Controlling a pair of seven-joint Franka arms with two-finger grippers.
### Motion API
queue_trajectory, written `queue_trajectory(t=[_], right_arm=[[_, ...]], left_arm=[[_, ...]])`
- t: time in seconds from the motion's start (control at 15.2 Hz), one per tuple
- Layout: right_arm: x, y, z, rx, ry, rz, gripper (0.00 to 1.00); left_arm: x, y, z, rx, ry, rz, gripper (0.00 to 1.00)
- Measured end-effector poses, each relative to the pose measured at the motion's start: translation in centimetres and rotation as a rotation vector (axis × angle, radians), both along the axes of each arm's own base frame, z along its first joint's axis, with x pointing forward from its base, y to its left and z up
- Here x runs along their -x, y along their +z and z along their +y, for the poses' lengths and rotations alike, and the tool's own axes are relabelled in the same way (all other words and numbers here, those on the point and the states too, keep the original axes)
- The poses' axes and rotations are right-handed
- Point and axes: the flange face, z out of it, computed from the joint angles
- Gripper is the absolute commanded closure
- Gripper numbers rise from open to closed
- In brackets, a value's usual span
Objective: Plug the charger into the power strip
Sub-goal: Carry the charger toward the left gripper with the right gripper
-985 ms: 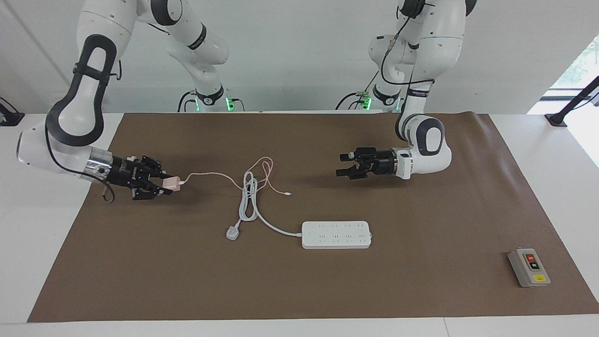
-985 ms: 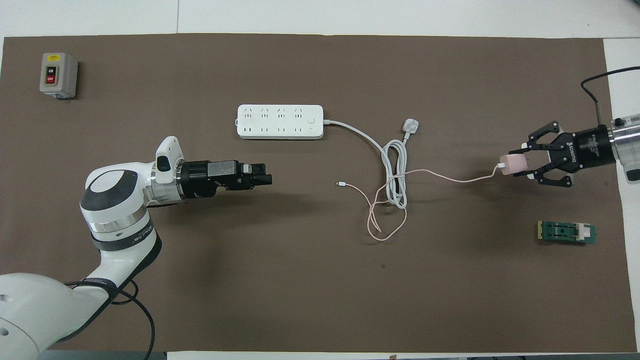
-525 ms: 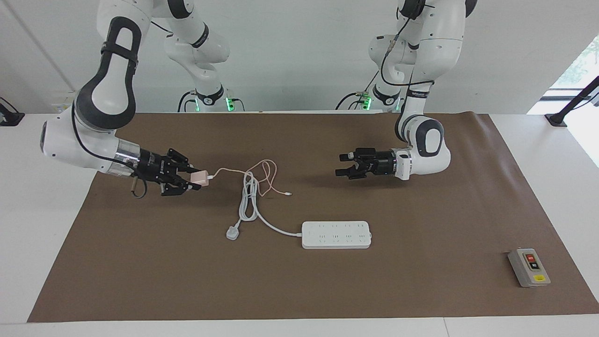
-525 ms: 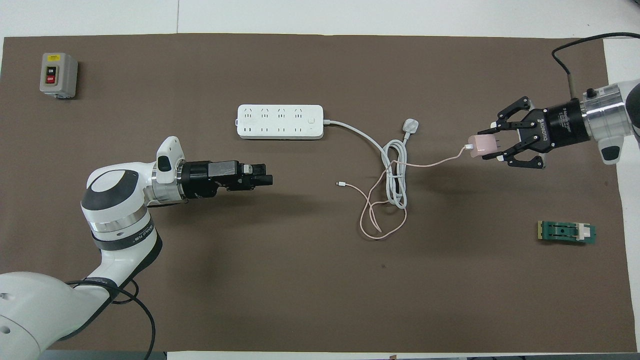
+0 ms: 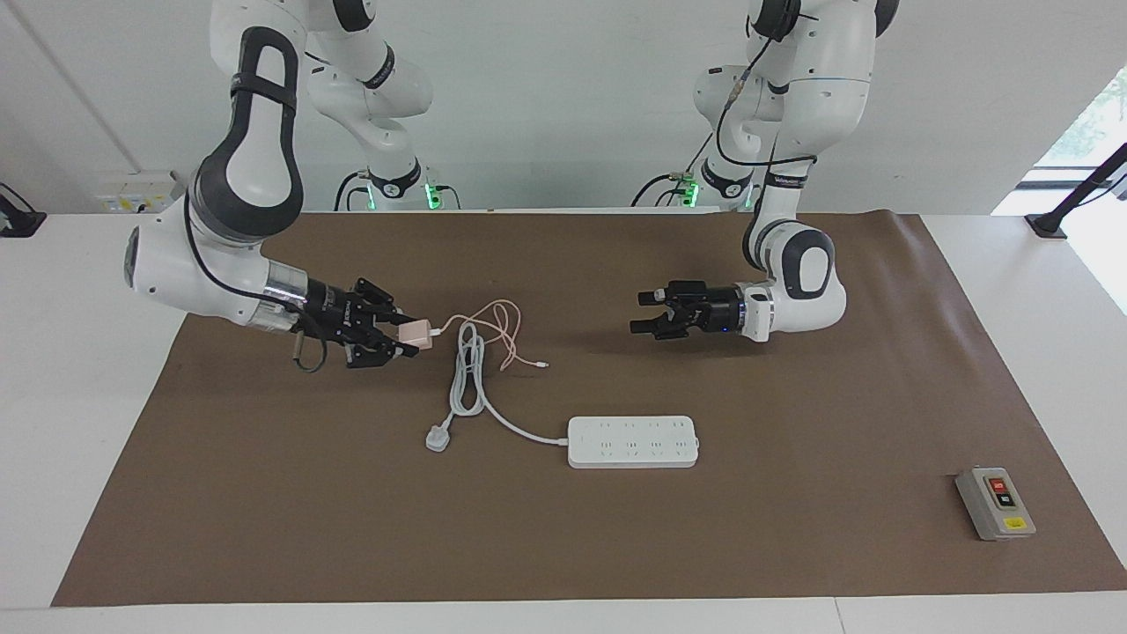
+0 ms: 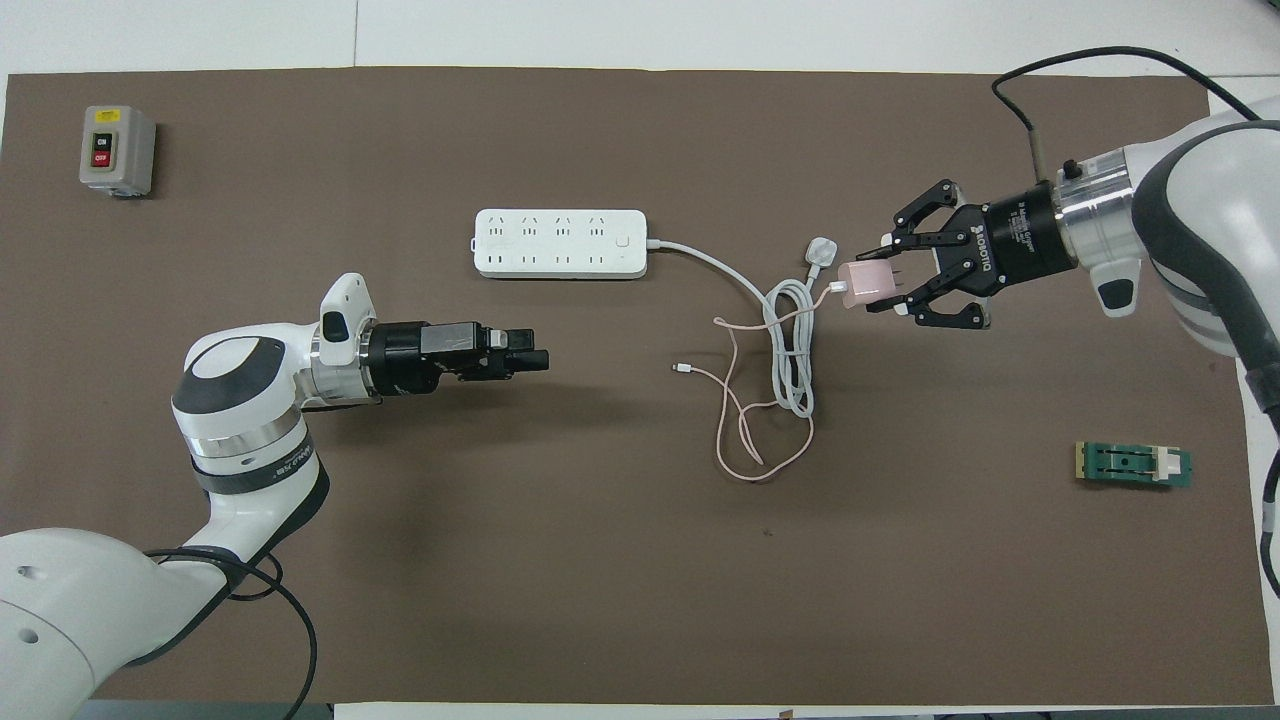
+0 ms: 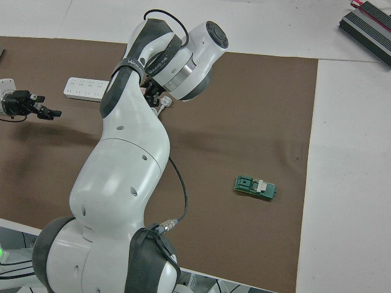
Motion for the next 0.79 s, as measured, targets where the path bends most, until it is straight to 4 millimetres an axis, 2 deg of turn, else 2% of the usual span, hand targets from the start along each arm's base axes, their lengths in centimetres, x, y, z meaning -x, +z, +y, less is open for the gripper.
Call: queue_trajectory(t=[0.2,0.46,0.79], right_arm=[[0.4,0.4,3.0,0.008,-0.020,0.015,0.95],[1.0,-0.5,4.7,0.005,-0.038,0.016,0.95],[1.3,-0.7,6.9,-0.012,-0.054,-0.001,0.95]], left_arm=[[-0.1,-0.1,0.0,0.001,0.000,0.000,0.00],[-0.1,-0.2,0.0,0.000,0.000,-0.003,0.00],[-0.3,-0.2,0.1,-0.004,0.005,-0.015,0.00]])
